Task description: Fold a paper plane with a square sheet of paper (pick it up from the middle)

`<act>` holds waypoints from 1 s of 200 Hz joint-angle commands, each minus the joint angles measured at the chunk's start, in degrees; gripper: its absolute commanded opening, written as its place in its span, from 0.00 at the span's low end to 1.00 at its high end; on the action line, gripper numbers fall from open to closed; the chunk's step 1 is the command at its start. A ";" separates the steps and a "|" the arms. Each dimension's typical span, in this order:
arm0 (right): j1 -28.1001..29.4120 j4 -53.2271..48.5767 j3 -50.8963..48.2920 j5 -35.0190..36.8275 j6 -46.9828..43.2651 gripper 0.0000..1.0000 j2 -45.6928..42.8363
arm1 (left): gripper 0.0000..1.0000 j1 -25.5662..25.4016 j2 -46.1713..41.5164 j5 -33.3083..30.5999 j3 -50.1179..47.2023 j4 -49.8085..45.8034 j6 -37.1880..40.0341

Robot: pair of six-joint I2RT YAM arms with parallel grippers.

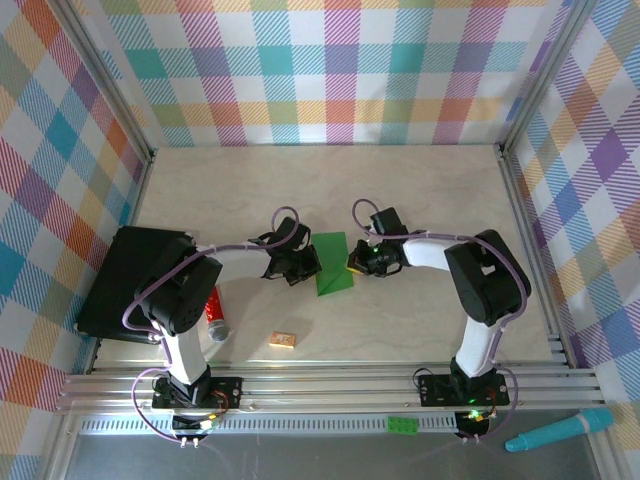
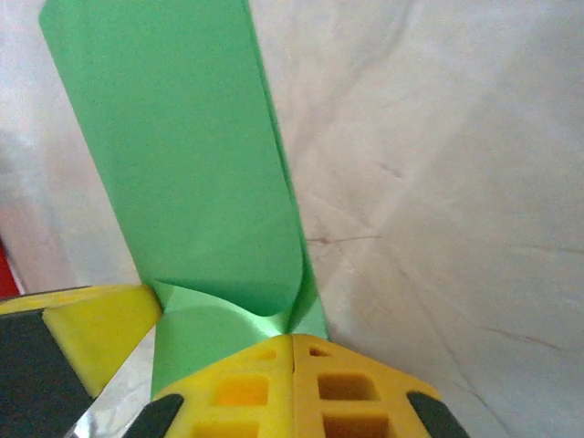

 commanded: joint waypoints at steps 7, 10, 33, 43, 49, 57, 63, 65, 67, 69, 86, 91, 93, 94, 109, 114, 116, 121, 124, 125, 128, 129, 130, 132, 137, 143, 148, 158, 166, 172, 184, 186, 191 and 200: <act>3.12 -4.85 3.35 3.15 -2.98 0.04 -2.43 | 0.00 -0.33 3.80 -4.20 -2.26 -9.28 0.82; 3.46 -4.98 3.59 3.01 -3.15 0.04 -2.12 | 0.00 -0.33 3.81 -4.19 -2.28 -9.21 0.80; 4.65 -3.28 4.40 0.49 -2.18 0.04 0.99 | 0.00 -0.28 3.73 -4.37 -2.71 -8.93 0.54; 4.76 -2.72 5.17 -1.27 -1.94 0.04 2.70 | 0.00 -0.33 3.73 -4.37 -2.77 -8.93 0.54; 4.70 -2.74 5.70 -1.77 -2.02 0.04 3.42 | 0.00 -0.33 3.73 -4.38 -2.85 -9.01 0.54; 4.75 -3.09 6.50 -2.12 -2.13 0.04 4.29 | 0.00 -0.33 3.81 -4.38 -2.91 -9.02 0.53; 4.77 -3.30 6.93 -1.93 -2.29 0.03 4.71 | 0.00 -0.33 3.82 -4.38 -2.99 -9.10 0.54; 4.72 -3.34 7.07 -1.83 -2.33 0.03 4.87 | 0.00 -0.33 3.88 -4.44 -2.99 -9.10 0.65; 4.71 -3.30 7.13 -1.79 -2.38 0.03 4.93 | 0.00 -0.33 3.88 -4.46 -3.02 -9.17 0.65; 4.71 -3.29 7.21 -1.58 -2.46 0.03 4.99 | 0.00 -0.33 3.85 -4.46 -3.00 -9.19 0.57; 4.25 -4.13 7.76 0.26 -2.31 0.03 5.60 | 0.00 -0.32 3.93 -4.64 -3.26 -9.19 0.61; 3.85 -4.27 7.77 0.71 -1.93 0.03 5.79 | 0.00 -0.33 3.94 -4.64 -3.42 -9.27 0.65; 3.66 -4.28 7.77 0.87 -1.65 0.03 5.80 | 0.00 -0.33 4.04 -4.68 -3.52 -9.39 0.70; 3.61 -4.27 7.77 0.95 -1.54 0.03 5.86 | 0.00 -0.33 4.06 -4.70 -3.56 -9.42 0.71; 2.24 -4.74 7.51 1.72 0.19 0.03 6.17 | 0.00 -0.28 4.38 -4.99 -3.98 -10.15 0.86; 1.77 -4.98 7.38 1.93 0.72 0.03 6.28 | 0.00 -0.32 4.43 -4.91 -4.37 -10.01 0.88; 1.58 -5.12 7.34 2.03 0.86 0.03 6.27 | 0.00 -0.32 4.43 -4.90 -4.50 -9.92 0.98; 1.22 -5.61 7.20 2.57 1.20 0.03 6.43 | 0.00 -0.29 4.40 -4.81 -4.98 -9.75 1.00; 0.95 -5.91 7.16 2.92 1.37 0.03 6.45 | 0.00 -0.31 4.35 -4.88 -5.22 -9.66 0.92; 0.90 -6.05 7.11 3.04 1.37 0.03 6.45 | 0.00 -0.32 4.35 -4.94 -5.29 -9.64 0.91; 0.58 -6.23 7.00 3.32 1.57 0.03 6.45 | 0.00 -0.25 4.34 -4.91 -5.51 -9.56 0.85; 0.49 -6.30 6.95 3.41 1.61 0.03 6.45 | 0.00 -0.24 4.26 -4.90 -5.61 -9.55 0.87; 0.40 -6.33 6.92 3.50 1.76 0.03 6.45 | 0.00 -0.24 4.21 -4.90 -5.67 -9.55 0.88; 0.16 -6.45 6.79 3.61 1.93 0.03 6.45 | 0.00 -0.24 4.22 -4.97 -5.79 -9.54 0.89; -0.41 -6.62 6.50 3.76 2.22 0.03 6.45 | 0.00 -0.24 4.13 -4.91 -6.15 -9.47 0.94; -1.15 -6.63 6.05 3.77 2.58 0.03 6.37 | 0.00 -0.24 4.04 -5.00 -6.47 -9.33 0.90; -1.84 -6.47 5.66 3.64 2.87 0.03 6.27 | 0.00 -0.24 3.99 -4.99 -6.66 -9.24 0.92; -3.20 -5.93 5.02 3.18 3.46 0.03 5.87 | 0.00 -0.24 3.90 -5.00 -6.97 -9.11 0.92; -4.17 -5.45 4.49 2.90 3.79 0.03 5.24 | 0.00 -0.24 3.91 -4.82 -7.02 -8.97 0.89; -4.55 -5.13 4.18 2.89 3.83 0.03 4.64 | 0.00 -0.24 3.92 -4.66 -6.99 -8.80 0.99; -4.72 -4.58 4.06 2.69 3.05 0.03 3.36 | 0.00 -0.24 3.79 -4.41 -6.88 -8.35 1.23; -4.70 -4.45 4.07 2.53 2.87 0.03 3.15 | 0.00 -0.24 3.74 -4.38 -6.82 -8.28 1.33; -4.52 -3.98 3.95 1.97 2.51 0.03 2.62 | 0.00 -0.23 3.68 -4.29 -6.64 -8.23 1.49; -4.21 -3.07 3.77 1.08 2.03 0.03 1.61 | 0.00 -0.24 3.64 -4.07 -6.11 -8.18 2.00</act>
